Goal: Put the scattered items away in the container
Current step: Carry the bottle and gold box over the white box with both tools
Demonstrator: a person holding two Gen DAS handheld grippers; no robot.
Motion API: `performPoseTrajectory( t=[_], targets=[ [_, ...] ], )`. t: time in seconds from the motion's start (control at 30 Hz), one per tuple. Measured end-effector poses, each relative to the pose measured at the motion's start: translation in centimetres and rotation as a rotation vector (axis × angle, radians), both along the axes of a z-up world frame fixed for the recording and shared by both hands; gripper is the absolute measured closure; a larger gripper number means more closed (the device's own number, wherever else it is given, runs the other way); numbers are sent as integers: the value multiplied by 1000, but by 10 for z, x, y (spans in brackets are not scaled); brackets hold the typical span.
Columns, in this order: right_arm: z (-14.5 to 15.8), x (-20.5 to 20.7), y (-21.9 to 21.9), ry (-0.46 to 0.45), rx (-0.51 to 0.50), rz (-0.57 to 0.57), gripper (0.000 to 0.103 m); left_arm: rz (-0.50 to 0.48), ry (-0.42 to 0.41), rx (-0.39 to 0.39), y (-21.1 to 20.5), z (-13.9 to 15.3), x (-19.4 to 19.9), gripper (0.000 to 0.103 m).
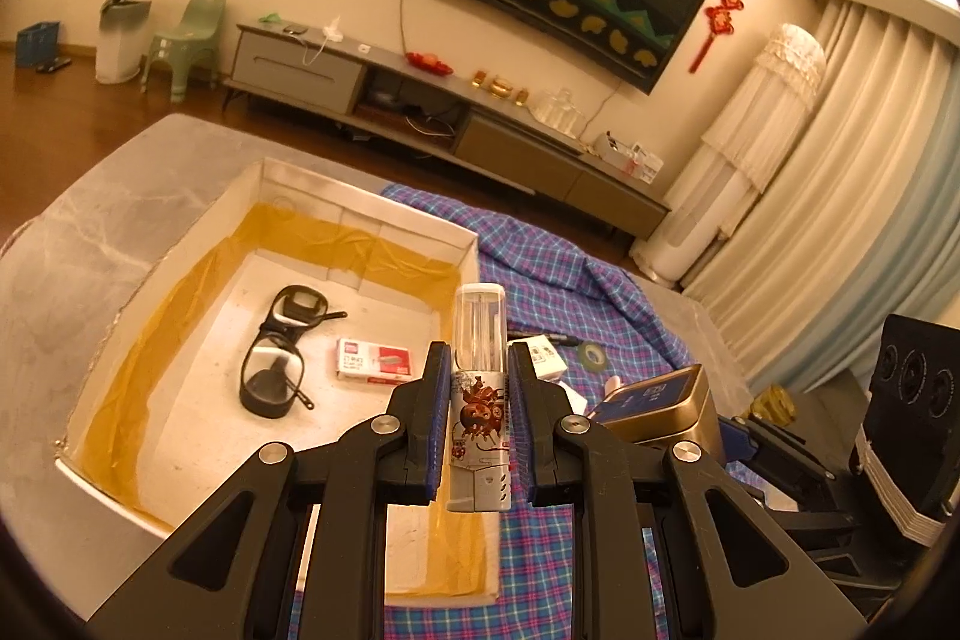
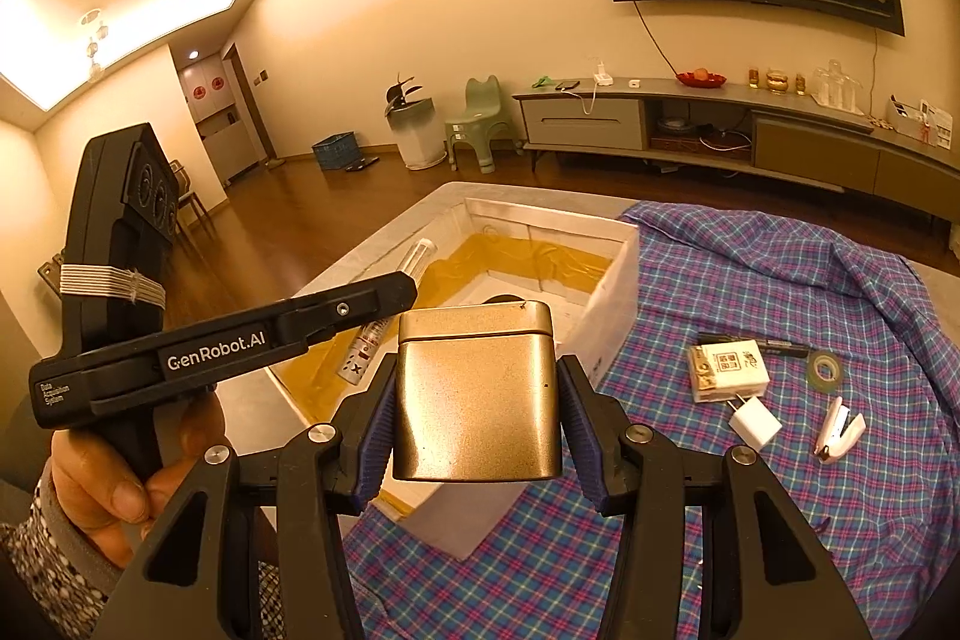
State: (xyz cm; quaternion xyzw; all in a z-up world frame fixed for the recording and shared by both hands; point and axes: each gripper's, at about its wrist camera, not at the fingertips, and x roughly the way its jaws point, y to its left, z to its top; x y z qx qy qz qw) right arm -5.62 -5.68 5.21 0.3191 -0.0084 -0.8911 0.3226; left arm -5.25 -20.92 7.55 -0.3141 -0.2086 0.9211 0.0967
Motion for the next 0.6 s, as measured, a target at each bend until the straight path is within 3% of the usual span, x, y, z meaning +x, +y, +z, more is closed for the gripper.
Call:
performPoseTrajectory(
  t=[0.6],
  targets=[
    [2,-3,-51,-28,43,58,51,72,-55,135,-60,-18,2,84]
  ],
)
